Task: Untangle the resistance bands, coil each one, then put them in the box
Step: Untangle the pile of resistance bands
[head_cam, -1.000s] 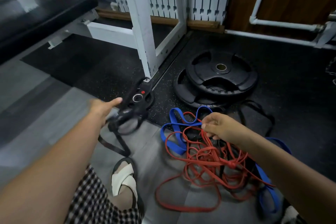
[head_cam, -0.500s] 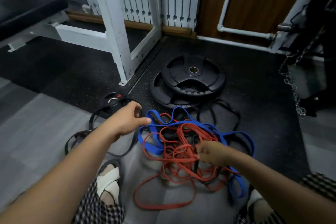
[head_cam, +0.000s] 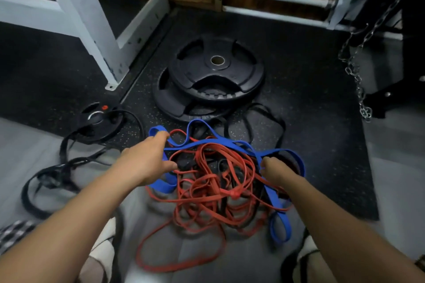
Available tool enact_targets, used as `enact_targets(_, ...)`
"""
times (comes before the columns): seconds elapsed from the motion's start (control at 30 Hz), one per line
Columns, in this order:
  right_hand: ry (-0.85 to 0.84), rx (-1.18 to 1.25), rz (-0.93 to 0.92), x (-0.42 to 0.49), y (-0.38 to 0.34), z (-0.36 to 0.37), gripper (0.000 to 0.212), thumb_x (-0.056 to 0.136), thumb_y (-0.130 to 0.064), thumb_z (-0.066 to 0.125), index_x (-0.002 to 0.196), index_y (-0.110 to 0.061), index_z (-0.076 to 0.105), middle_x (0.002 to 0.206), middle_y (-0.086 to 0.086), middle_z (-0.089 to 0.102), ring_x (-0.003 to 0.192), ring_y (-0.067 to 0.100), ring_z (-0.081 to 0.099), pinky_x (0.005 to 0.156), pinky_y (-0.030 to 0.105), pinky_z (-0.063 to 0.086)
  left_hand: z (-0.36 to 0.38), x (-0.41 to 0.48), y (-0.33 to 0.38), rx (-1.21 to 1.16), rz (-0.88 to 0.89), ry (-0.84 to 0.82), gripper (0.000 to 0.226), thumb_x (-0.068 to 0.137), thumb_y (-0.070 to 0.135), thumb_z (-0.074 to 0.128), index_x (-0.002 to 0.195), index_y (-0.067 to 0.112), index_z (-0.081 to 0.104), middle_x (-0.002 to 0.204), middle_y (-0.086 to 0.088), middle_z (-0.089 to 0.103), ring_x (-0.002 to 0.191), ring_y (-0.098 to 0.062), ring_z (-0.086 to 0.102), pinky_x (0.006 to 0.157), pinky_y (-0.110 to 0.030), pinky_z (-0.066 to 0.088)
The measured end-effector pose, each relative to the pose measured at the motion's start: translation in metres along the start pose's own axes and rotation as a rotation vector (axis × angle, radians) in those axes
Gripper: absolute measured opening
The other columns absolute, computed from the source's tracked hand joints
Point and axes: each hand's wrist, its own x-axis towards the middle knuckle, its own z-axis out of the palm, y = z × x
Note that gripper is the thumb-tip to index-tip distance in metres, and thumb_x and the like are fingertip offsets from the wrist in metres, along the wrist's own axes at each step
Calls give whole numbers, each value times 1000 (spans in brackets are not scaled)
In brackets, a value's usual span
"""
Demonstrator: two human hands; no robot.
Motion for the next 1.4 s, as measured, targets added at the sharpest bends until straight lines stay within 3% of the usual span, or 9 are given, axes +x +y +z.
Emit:
enact_targets(0.4,10,242,-162,138,-54,18,69,96,-32,44,149,-13,4,158,7,3,144,25,10,116,38,16,13,17,-31,91,-77,9,72,81,47,61,138,31,19,136,6,44,124,-14,46,99,-28,39)
enact_targets(0.53,-61,675,-118,161,-80,25,88,90,-27,58,148,-22,-7,154,8,22,138,27,28,113,41,26,11,12,-32,130,-13,14,70,84,52,54,138,38,12,139,15,37,126,-7,43,100,-23,36)
enact_targets(0.63,-53,745,-108,158,-93,41,69,85,-20,65,143,-6,29,121,11,58,108,21,53,102,36,39,7,4,-35,138,19,7,69,85,57,49,138,40,8,141,19,33,128,-3,39,100,-18,32)
enact_targets(0.73,-14,304,-246,129,-106,59,29,83,-28,65,108,-15,68,107,9,69,103,27,58,94,33,43,1,-3,-38,175,22,-6,66,87,55,48,138,38,10,143,17,33,129,-3,38,100,-19,32)
enact_targets(0.83,-38,-80,-397,78,-124,69,22,85,-31,59,102,-21,69,112,9,63,110,29,53,90,31,42,-6,-18,-40,205,30,-9,58,88,53,48,136,35,19,142,14,37,129,-7,40,98,-22,35)
enact_targets(0.93,-158,12,-386,34,-126,78,4,81,-28,63,82,-26,66,97,2,53,107,24,52,88,25,40,-13,-35,-43,180,28,-25,56,89,49,50,135,32,24,142,9,38,128,-11,42,97,-25,38)
enact_targets(1.1,-252,224,-331,-31,-124,58,42,92,-24,55,53,-22,38,45,-9,45,55,4,37,52,14,29,-23,-53,-56,202,19,-30,54,87,44,54,131,23,34,137,0,44,123,-21,47,96,-34,42)
enact_targets(1.3,-72,169,-369,-103,-144,-17,44,95,-28,50,55,-17,33,56,-2,31,59,12,31,54,29,25,-29,-74,-52,155,86,25,54,87,38,58,131,17,36,134,-5,46,123,-25,47,93,-34,40)
enact_targets(1.4,-119,142,-328,-137,-145,-40,31,92,-21,55,63,-10,52,60,2,38,57,10,34,57,27,28,-31,-85,-45,97,118,30,57,86,37,60,133,16,35,133,-7,45,122,-26,47,95,-36,40)
